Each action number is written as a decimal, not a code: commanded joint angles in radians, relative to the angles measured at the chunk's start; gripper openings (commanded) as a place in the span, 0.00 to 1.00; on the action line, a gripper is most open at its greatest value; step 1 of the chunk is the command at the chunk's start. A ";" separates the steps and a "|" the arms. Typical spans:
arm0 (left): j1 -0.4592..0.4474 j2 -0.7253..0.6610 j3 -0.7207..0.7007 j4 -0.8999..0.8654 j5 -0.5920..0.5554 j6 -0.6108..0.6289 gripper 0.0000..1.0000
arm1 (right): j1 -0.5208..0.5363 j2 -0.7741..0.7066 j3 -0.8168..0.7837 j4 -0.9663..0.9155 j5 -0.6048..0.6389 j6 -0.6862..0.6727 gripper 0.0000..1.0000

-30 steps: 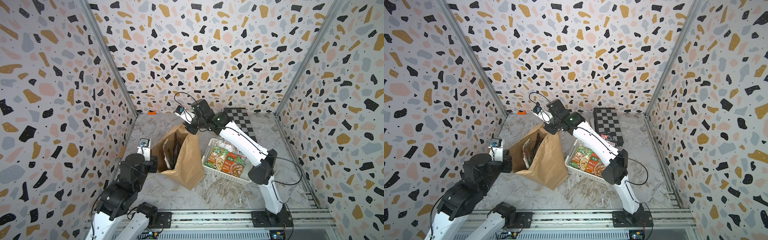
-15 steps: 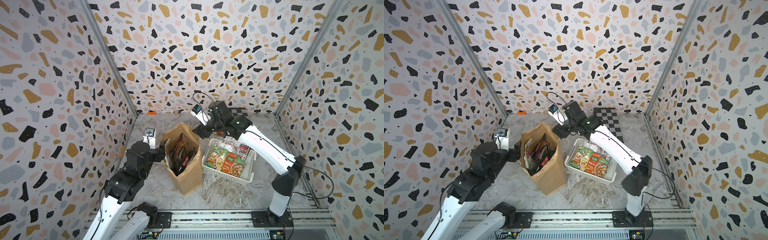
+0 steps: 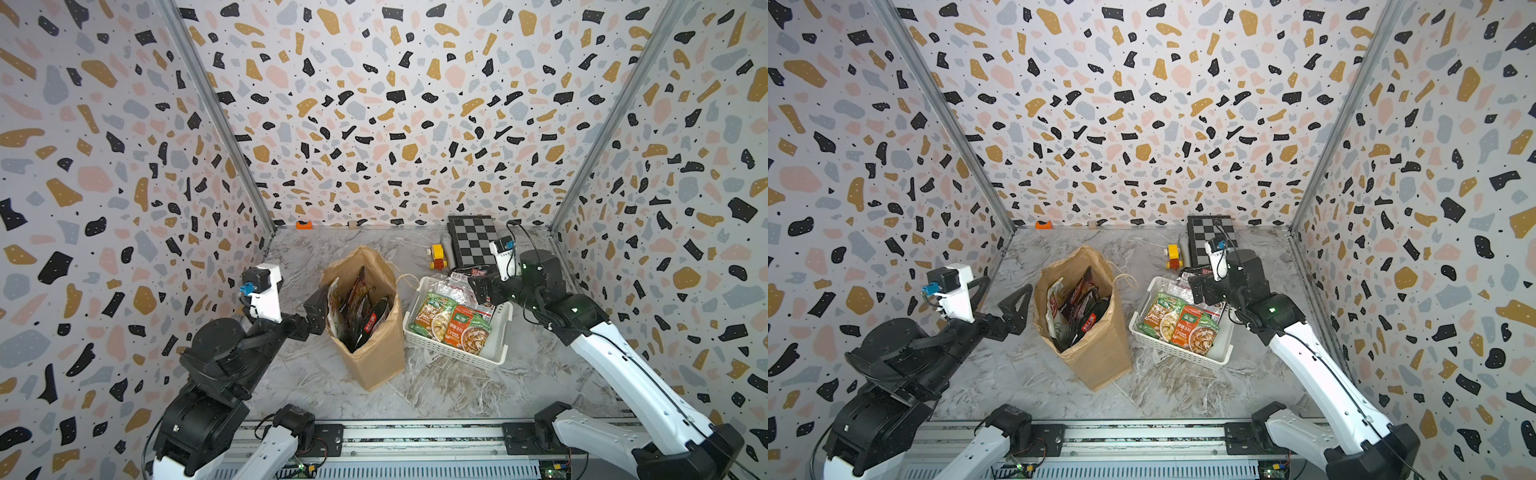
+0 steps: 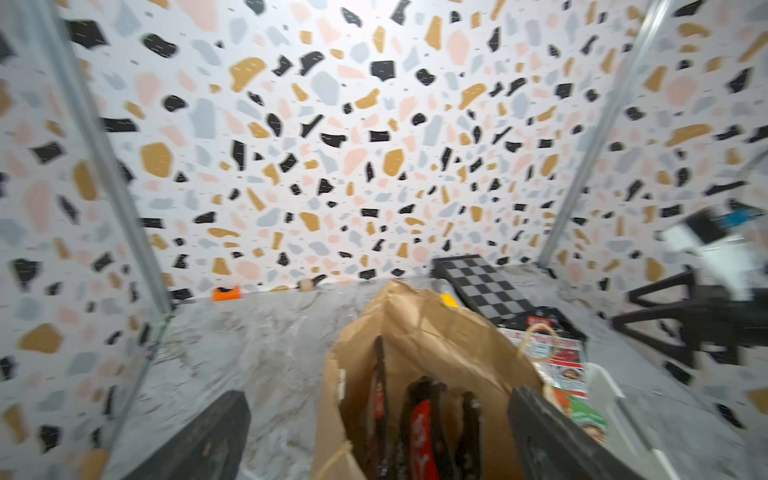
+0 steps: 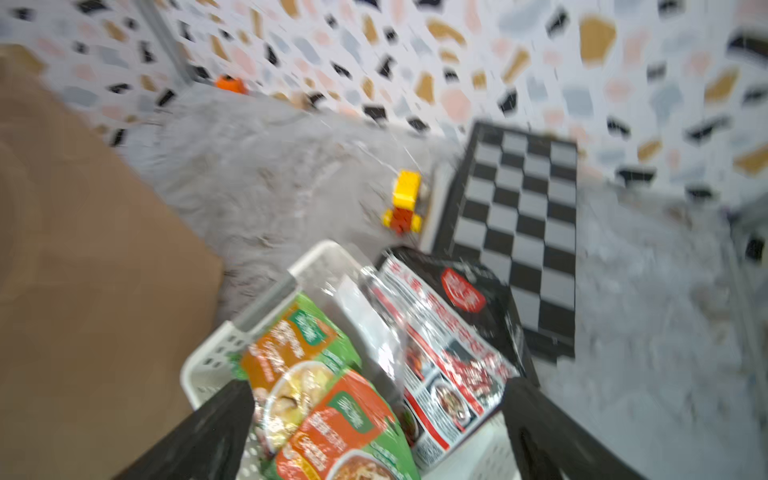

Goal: Place the condiment packets inside the bag
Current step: Pick up the condiment packet from the storage box.

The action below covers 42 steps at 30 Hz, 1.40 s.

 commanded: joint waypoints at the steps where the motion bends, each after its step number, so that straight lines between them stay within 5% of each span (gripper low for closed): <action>1: 0.002 0.039 -0.047 0.085 0.295 -0.150 1.00 | -0.106 0.065 -0.099 0.106 -0.191 0.118 0.96; 16: 0.002 -0.009 -0.109 -0.047 0.211 -0.091 1.00 | -0.268 0.317 -0.167 0.307 -0.292 0.186 0.83; 21: 0.002 -0.014 -0.099 -0.097 0.175 -0.056 1.00 | -0.270 0.390 -0.158 0.395 -0.404 0.226 0.58; 25: 0.003 -0.035 -0.082 -0.148 0.079 -0.016 1.00 | -0.272 0.338 -0.168 0.434 -0.421 0.213 0.12; 27: 0.002 -0.045 -0.080 -0.161 0.038 0.008 1.00 | -0.272 0.267 -0.177 0.421 -0.397 0.182 0.00; 36: 0.003 -0.042 -0.072 -0.160 -0.045 0.041 1.00 | -0.269 -0.107 -0.185 0.360 -0.405 -0.017 0.00; 42: 0.003 -0.025 -0.058 -0.241 -0.230 0.019 1.00 | -0.265 -0.276 -0.147 0.427 -0.448 -0.074 0.00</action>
